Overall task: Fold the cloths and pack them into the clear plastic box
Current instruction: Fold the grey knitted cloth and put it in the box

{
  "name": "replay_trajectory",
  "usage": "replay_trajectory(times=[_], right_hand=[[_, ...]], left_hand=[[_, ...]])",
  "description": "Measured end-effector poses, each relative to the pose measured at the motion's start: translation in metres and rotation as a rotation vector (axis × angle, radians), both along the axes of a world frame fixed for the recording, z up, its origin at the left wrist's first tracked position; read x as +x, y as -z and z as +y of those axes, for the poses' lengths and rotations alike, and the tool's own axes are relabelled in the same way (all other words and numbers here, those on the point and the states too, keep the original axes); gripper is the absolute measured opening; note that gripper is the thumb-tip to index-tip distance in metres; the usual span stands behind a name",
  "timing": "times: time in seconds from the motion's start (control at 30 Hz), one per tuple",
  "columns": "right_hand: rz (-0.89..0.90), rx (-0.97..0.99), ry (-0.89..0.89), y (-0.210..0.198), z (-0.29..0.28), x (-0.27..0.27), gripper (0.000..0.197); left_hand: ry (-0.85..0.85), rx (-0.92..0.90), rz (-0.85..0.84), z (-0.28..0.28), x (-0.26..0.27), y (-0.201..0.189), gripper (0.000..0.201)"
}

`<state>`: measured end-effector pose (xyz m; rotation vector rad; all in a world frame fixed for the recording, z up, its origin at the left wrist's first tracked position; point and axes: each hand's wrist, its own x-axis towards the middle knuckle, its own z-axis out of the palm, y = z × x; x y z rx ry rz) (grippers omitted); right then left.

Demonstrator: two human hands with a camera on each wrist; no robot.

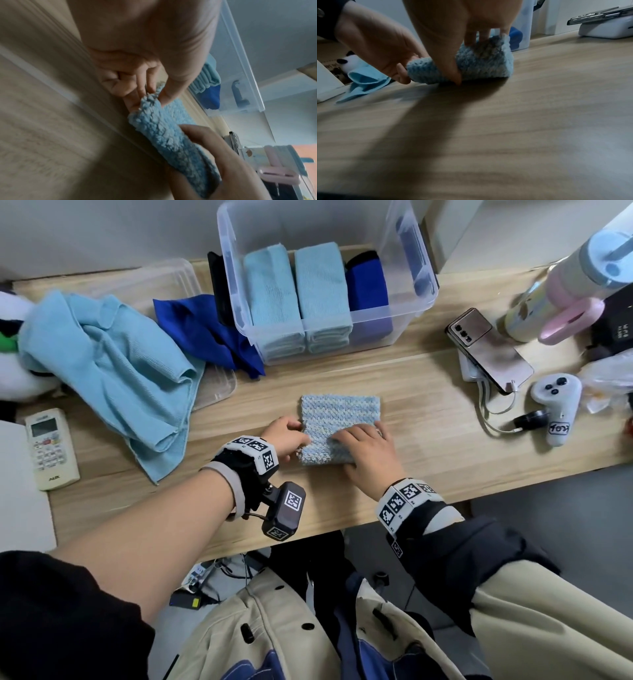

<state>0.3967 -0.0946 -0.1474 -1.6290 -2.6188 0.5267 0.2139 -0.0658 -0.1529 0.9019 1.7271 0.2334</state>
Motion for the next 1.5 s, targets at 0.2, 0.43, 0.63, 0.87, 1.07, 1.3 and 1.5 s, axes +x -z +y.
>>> replay_trajectory(times=[0.2, 0.43, 0.63, 0.87, 1.07, 1.3, 1.5], right_hand=[[0.101, -0.461, 0.026, -0.024, 0.021, -0.015, 0.048], [0.233, -0.426, 0.363, -0.007, 0.032, -0.014, 0.035], [0.212, -0.456, 0.477, -0.003, 0.031, -0.017, 0.032], [0.285, -0.684, 0.487, 0.006, 0.015, -0.033, 0.036], [0.620, -0.869, 0.636, -0.010, 0.012, -0.043, 0.040], [0.978, -1.043, 0.705, -0.060, 0.033, -0.051, 0.055], [1.152, -0.938, 0.647, -0.111, 0.060, -0.055, 0.041]], left_hand=[[-0.460, 0.140, -0.108, -0.004, -0.023, -0.002, 0.018], [-0.543, 0.008, -0.112, -0.017, -0.037, -0.004, 0.012], [-0.438, -0.147, -0.276, -0.033, -0.028, -0.018, 0.041], [-0.442, -0.194, -0.449, -0.045, -0.018, -0.026, 0.060], [-0.367, -0.089, -0.502, -0.044, -0.025, -0.045, 0.083], [-0.277, 0.076, -0.675, -0.019, -0.036, -0.095, 0.049], [-0.309, 0.226, -0.707, 0.014, -0.035, -0.128, 0.053]])
